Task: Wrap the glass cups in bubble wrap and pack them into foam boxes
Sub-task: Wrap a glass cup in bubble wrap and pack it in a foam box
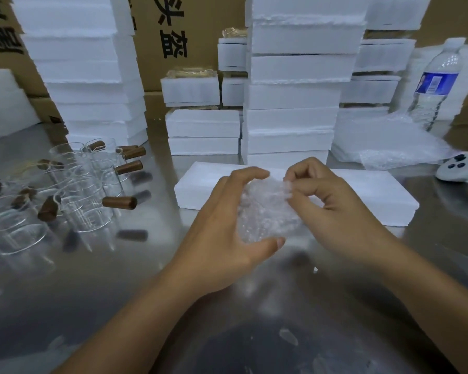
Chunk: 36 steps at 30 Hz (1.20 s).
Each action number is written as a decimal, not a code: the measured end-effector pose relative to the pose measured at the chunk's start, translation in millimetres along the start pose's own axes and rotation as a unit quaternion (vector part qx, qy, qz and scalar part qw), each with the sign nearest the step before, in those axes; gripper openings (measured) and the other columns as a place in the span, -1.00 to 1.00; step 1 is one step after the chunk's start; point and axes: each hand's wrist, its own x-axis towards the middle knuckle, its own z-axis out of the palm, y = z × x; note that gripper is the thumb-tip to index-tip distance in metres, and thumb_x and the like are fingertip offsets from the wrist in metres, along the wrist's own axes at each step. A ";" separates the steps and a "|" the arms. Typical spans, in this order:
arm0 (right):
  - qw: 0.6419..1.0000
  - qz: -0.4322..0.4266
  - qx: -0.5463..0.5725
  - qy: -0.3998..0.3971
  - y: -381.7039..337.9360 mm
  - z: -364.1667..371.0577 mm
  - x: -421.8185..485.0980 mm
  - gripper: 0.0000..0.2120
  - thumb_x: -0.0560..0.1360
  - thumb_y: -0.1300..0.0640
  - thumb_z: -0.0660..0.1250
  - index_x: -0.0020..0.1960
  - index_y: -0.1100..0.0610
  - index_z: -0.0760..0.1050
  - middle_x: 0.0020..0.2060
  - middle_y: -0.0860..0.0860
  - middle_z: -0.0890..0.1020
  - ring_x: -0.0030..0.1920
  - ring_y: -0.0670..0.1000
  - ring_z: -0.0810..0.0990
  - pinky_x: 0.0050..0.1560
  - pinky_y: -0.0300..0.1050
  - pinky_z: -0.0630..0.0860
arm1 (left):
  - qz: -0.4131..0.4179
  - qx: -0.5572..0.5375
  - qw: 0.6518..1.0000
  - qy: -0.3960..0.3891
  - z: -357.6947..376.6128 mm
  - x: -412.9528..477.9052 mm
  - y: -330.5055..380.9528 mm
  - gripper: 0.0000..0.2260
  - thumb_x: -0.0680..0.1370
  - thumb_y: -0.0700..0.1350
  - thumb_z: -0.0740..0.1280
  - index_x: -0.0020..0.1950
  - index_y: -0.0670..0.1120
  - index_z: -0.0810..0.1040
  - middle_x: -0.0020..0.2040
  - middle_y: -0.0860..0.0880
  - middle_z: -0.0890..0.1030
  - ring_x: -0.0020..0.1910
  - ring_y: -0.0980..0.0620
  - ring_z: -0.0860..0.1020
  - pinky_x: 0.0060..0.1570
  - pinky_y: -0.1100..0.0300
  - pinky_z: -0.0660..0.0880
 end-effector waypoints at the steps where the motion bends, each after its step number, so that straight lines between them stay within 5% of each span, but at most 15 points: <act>1: 1.000 0.015 0.014 -0.004 -0.4 -1.9 1.1 -0.83 0.42 0.03 0.30 -0.34 -0.01 0.53 -0.17 -0.17 0.48 -0.18 -0.24 0.48 -0.14 -0.40 0.34 | 0.019 0.024 1.000 -0.004 -0.1 -0.3 0.3 -0.35 0.30 0.07 0.47 0.28 0.28 0.20 0.16 0.29 0.35 0.14 0.27 0.40 0.03 0.47 0.39; 2: 0.999 0.031 0.033 -0.006 -0.4 -4.6 2.0 -0.93 0.38 0.09 0.36 -0.28 -0.01 0.53 -0.16 -0.16 0.51 -0.18 -0.23 0.51 -0.12 -0.35 0.37 | 0.045 0.050 0.998 -0.005 -0.2 -0.5 0.8 -0.32 0.31 0.07 0.47 0.31 0.23 0.18 0.17 0.24 0.34 0.11 0.26 0.40 0.04 0.48 0.38; 7: 0.993 0.063 0.100 0.016 3.4 -10.3 3.2 -0.66 0.32 0.43 0.39 -0.13 0.06 0.38 -0.10 0.00 0.54 -0.07 -0.08 0.53 -0.22 -0.31 0.44 | 0.167 0.141 0.975 0.029 -0.4 -0.6 3.5 -0.47 0.39 0.09 0.37 0.27 0.03 0.23 0.12 -0.06 0.43 0.01 0.11 0.41 -0.16 0.30 0.45; 16: 0.986 0.023 0.164 0.023 -4.7 -13.2 0.8 -0.82 0.33 0.02 0.38 -0.06 -0.04 0.56 -0.13 -0.16 0.63 -0.06 -0.21 0.58 -0.07 -0.35 0.45 | 0.083 0.118 0.988 0.060 -4.7 4.8 -9.4 -0.62 0.32 0.19 0.40 0.05 0.14 0.39 0.03 0.09 0.37 -0.07 0.24 0.35 -0.16 0.51 0.35; 20: 1.000 -0.021 0.004 -0.010 -6.0 -7.0 -5.0 -0.69 0.29 -0.16 0.50 -0.01 -0.14 0.56 0.00 -0.24 0.61 0.12 -0.22 0.53 0.15 -0.40 0.35 | 0.058 0.094 0.992 0.066 -8.3 4.0 -14.5 -0.66 0.30 0.11 0.49 -0.02 0.13 0.46 0.01 0.06 0.40 -0.06 0.23 0.41 -0.15 0.50 0.34; 24: 0.999 -0.028 0.001 0.040 -3.5 -5.5 -3.2 -0.94 0.36 0.01 0.47 -0.22 -0.07 0.60 -0.15 -0.18 0.63 0.00 -0.15 0.58 0.16 -0.23 0.40 | 0.087 0.138 0.986 0.037 -7.4 2.8 -10.7 -0.67 0.35 0.20 0.39 0.02 0.13 0.42 0.04 0.05 0.39 -0.06 0.15 0.41 -0.22 0.46 0.36; 28: 0.997 -0.034 0.007 0.065 -1.0 -6.0 -1.8 -0.76 0.33 0.14 0.52 -0.10 -0.09 0.54 -0.20 -0.15 0.61 -0.05 -0.14 0.59 0.16 -0.18 0.38 | 0.115 0.152 0.981 0.040 -5.4 2.8 -8.0 -0.53 0.35 0.12 0.45 0.18 0.11 0.35 0.09 0.02 0.44 -0.01 0.18 0.40 -0.16 0.48 0.39; 32: 0.998 -0.016 0.004 0.065 2.0 -4.1 -2.1 -0.50 0.31 0.11 0.53 0.15 -0.20 0.45 -0.03 -0.17 0.54 0.03 -0.18 0.54 0.13 -0.25 0.40 | 0.135 0.133 0.980 0.053 -2.8 3.4 -5.9 -0.35 0.33 0.04 0.50 0.32 0.01 0.26 0.17 0.03 0.43 0.09 0.16 0.42 0.00 0.45 0.38; 36: 0.998 -0.016 -0.019 0.055 0.2 -2.0 -3.1 -0.61 0.30 0.09 0.53 0.04 -0.19 0.52 0.05 -0.12 0.51 0.04 -0.18 0.54 0.15 -0.19 0.43 | 0.158 0.128 0.979 0.036 -1.3 4.2 -5.4 -0.32 0.34 0.01 0.50 0.34 -0.01 0.22 0.20 0.09 0.38 0.11 0.17 0.42 0.06 0.48 0.36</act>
